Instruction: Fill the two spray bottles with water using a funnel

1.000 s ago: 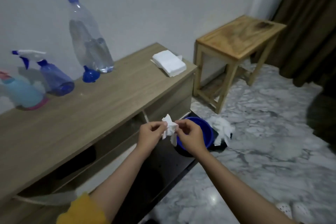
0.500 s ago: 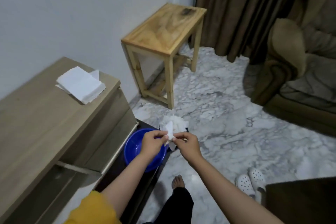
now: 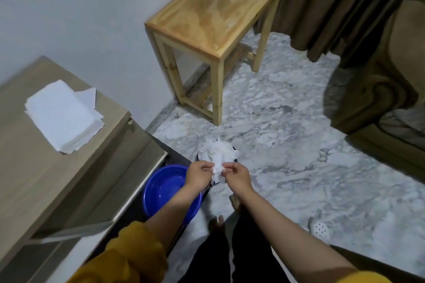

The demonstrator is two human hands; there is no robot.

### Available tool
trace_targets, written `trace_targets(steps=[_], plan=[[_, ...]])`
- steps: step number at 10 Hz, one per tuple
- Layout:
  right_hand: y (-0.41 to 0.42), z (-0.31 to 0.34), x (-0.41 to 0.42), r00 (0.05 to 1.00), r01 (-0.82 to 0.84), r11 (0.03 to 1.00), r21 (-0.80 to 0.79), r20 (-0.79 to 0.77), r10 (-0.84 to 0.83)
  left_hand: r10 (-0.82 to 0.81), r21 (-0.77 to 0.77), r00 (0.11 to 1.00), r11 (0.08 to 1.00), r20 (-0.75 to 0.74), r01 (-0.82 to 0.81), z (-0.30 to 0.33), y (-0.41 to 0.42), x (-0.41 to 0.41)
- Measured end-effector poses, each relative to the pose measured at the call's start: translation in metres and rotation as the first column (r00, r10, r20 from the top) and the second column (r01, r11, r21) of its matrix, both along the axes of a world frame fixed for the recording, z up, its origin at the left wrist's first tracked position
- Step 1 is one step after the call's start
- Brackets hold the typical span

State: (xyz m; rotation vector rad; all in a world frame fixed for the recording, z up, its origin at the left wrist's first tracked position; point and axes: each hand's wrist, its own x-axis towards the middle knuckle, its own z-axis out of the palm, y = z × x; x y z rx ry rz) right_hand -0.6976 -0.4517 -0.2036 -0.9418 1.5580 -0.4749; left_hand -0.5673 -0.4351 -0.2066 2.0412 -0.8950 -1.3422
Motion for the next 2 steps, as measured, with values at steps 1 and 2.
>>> trace_targets(steps=[1,2], plan=[[-0.03,-0.008,0.004,0.997,-0.071,0.994,0.089,0.002,0.071,-0.052,0.057,0.997,0.997,-0.063,0.055,-0.028,-0.021,0.012],[-0.054,-0.014,0.004,0.976,-0.184,0.969,0.167,-0.083,0.2,-0.064,0.125,0.995,0.989,-0.077,0.073,-0.029,-0.034,0.014]])
